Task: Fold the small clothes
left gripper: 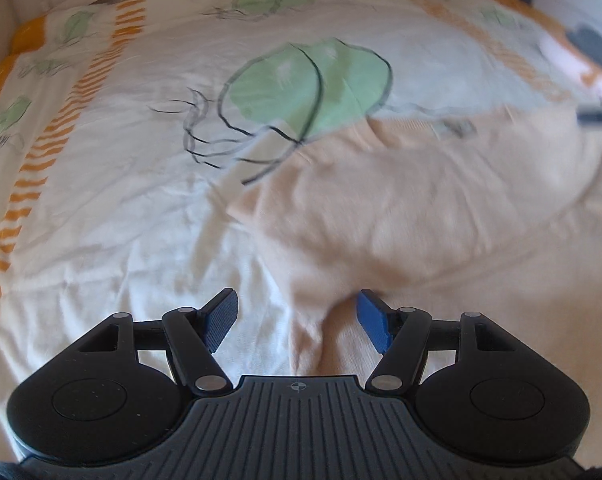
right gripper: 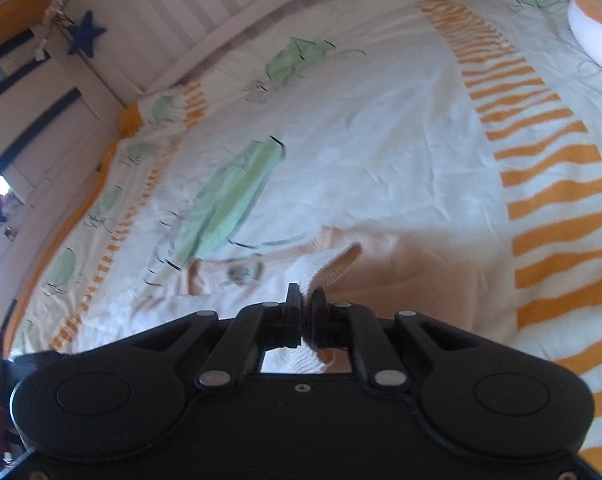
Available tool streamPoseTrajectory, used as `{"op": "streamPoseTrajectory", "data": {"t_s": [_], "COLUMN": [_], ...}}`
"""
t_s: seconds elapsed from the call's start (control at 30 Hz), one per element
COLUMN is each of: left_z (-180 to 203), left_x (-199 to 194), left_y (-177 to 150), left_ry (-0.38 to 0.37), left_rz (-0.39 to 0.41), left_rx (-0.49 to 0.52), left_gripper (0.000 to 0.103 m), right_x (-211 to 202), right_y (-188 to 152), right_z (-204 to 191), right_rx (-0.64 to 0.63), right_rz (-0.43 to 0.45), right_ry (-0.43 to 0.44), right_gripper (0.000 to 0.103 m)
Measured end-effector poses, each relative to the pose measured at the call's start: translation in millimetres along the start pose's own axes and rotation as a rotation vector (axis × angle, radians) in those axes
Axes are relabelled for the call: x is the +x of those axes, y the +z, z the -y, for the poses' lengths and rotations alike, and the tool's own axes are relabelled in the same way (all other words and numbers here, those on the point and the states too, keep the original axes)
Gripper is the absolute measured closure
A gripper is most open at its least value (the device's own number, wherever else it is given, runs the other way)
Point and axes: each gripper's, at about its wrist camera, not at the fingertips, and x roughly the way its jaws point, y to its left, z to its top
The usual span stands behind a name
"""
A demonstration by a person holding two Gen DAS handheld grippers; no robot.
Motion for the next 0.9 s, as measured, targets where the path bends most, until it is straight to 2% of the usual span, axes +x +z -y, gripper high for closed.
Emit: {"op": "streamPoseTrajectory", "data": {"t_s": [0.13,0.23,0.3,0.4,0.47,0.53,0.67,0.8,0.9], "left_z": [12.1,13.9,7.2,-13.2,-23.2,-23.9,-15.0,-19.3,-20.4], "left_x": [12.1,20.2,21.9,26.5,28.0,28.6,28.6,28.5,27.9], "left_y": [-7.4,-7.2,-4.5,-4.3,-7.5,-9.6,-10.6,-12.1,-13.7], "left_ry": [-0.008,0.057,0.112,0.185,0.179,0.167,0.155,0.132,0.120], "left_rz": [-0.042,-0.038,-0.017,-0.031,-0.049,-0.070,-0.098,-0.117,-0.134], "left_rx": [0.049,0.051,0.001,-0.107,-0.149,-0.147,-0.078,-0.085,-0.074], "left_gripper": [0.039,0.039,0.039,0.038,0.032,0.032,0.031,0.031,0.031], "right_x": [-14.8,-23.7,-29.1,-36.0,-39.9,-42.1,-36.2,-9.8,6.1], "right_y": [7.3,10.7,10.6,10.0,9.1,7.8,4.0,-5.4,-20.5], "right_z": [-2.1,-9.6,-14.4,-16.9,-13.4,-6.9,6.7,15.2,13.0], "right_rx": [0.033,0.017,0.007,-0.009,-0.008,0.003,0.002,-0.031,-0.111], "right_rz": [0.059,0.085,0.094,0.105,0.101,0.084,-0.010,-0.193,-0.311], "right_ry": [0.096,0.126,0.146,0.148,0.134,0.098,-0.011,-0.108,-0.165], "right_gripper": [0.091,0.091,0.091,0.091,0.091,0.091,0.091,0.090,0.088]}}
